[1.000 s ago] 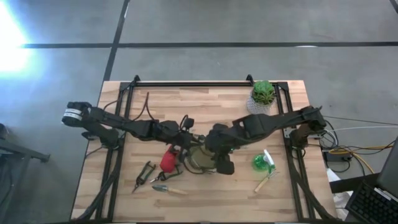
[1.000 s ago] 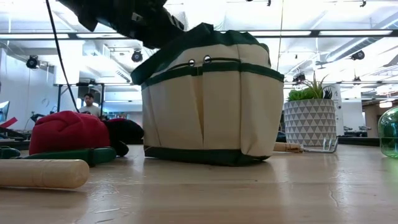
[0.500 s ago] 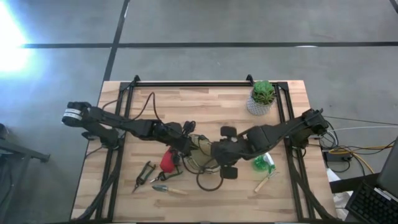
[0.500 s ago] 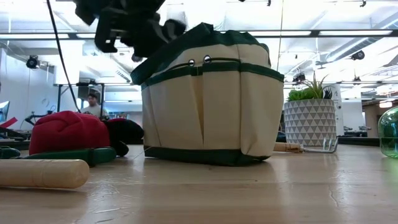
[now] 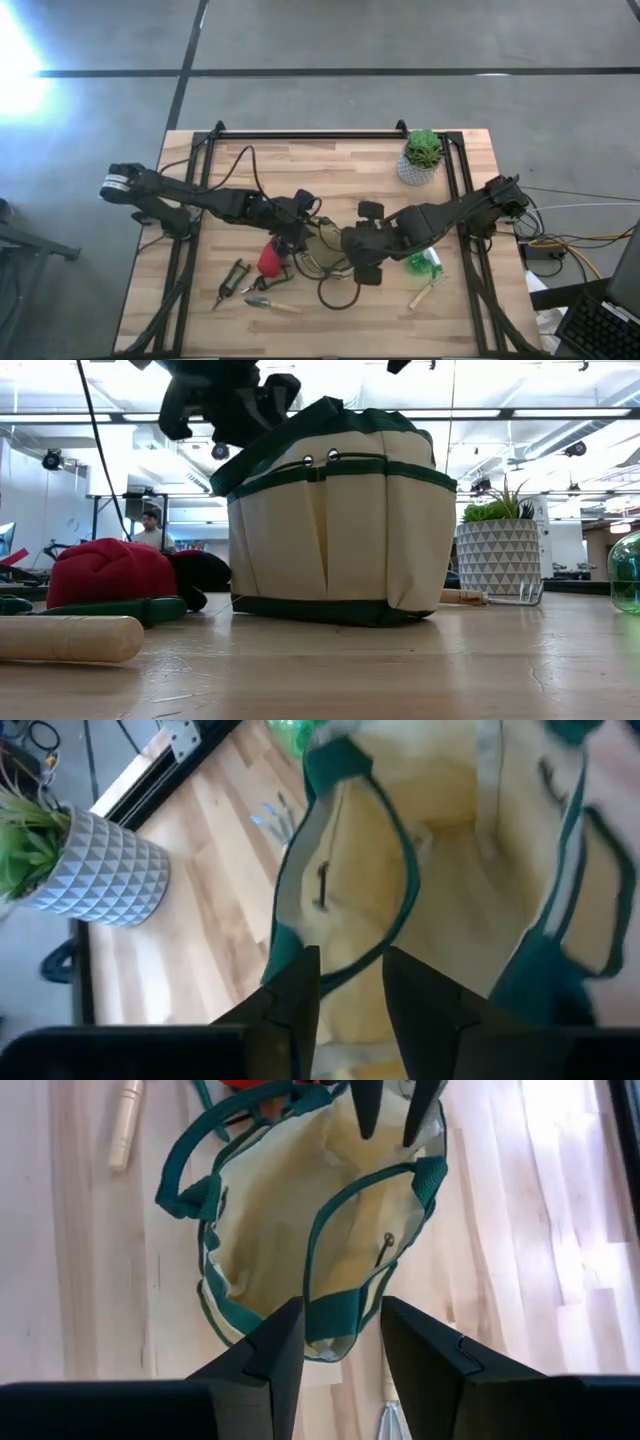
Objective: Pick & Place Garden tools in Gardening bag
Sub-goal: Prepare the light brown gardening bag on the table
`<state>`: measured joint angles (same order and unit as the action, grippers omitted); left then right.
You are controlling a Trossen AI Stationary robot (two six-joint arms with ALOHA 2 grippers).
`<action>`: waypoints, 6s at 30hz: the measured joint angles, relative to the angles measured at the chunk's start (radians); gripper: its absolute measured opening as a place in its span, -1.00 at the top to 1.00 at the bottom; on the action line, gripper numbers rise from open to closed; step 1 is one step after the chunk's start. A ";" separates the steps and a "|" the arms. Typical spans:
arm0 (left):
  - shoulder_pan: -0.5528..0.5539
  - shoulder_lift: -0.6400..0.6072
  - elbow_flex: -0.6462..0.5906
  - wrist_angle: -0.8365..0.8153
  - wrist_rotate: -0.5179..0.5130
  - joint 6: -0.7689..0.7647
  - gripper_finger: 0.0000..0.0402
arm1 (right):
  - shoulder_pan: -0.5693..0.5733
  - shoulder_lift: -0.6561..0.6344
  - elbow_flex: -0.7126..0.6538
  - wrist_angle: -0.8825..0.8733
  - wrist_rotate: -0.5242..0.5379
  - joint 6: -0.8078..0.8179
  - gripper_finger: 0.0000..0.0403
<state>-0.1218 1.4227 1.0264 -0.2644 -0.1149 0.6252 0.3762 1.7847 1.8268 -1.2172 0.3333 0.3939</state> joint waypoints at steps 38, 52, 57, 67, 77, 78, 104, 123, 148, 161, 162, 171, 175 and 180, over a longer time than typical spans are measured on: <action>-0.046 0.400 0.441 -0.475 -0.222 0.134 0.43 | 0.017 -0.005 -0.002 -0.032 0.062 -0.009 0.48; -0.053 0.409 0.450 -0.475 -0.217 0.069 0.93 | 0.017 -0.009 -0.002 -0.031 0.070 -0.013 0.58; -0.053 0.409 0.468 -0.480 -0.199 0.037 0.95 | 0.017 -0.011 -0.002 -0.030 0.074 -0.012 0.61; -0.046 0.407 0.493 -0.480 -0.062 0.001 0.97 | 0.038 -0.011 -0.002 -0.033 0.090 -0.012 0.65; -0.034 0.406 0.546 -0.526 -0.055 -0.027 0.98 | 0.064 -0.013 -0.004 -0.032 0.130 -0.005 0.58; -0.035 0.406 0.553 -0.526 -0.054 -0.028 0.98 | 0.064 -0.013 -0.007 -0.031 0.140 -0.005 0.58; 0.038 0.343 0.586 -0.524 0.098 -0.067 0.98 | 0.100 -0.084 -0.396 0.414 0.227 -0.109 0.71; 0.054 0.330 0.585 -0.517 0.125 -0.075 0.97 | 0.017 -0.081 -0.511 0.513 0.272 -0.120 0.96; 0.068 0.331 0.583 -0.514 0.156 -0.075 0.95 | -0.075 -0.081 -0.524 0.592 0.319 -0.241 0.96; 0.067 0.331 0.581 -0.555 0.163 -0.029 0.71 | -0.134 -0.081 -0.542 0.653 0.323 -0.274 0.96; 0.067 0.331 0.581 -0.555 0.165 -0.026 0.69 | -0.138 -0.081 -0.549 0.669 0.320 -0.284 0.96; 0.067 0.335 0.576 -0.539 0.151 -0.032 0.47 | -0.170 -0.078 -0.621 0.844 0.252 -0.328 0.96; 0.066 0.335 0.576 -0.532 0.125 -0.017 0.35 | -0.176 -0.079 -0.623 0.872 0.246 -0.335 0.96; 0.067 0.334 0.576 -0.540 0.096 -0.017 0.18 | -0.178 -0.079 -0.624 0.869 0.243 -0.341 0.96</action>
<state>-0.0551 1.7563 1.6024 -0.8047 -0.0184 0.6086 0.1978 1.7061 1.2030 -0.3481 0.5762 0.0528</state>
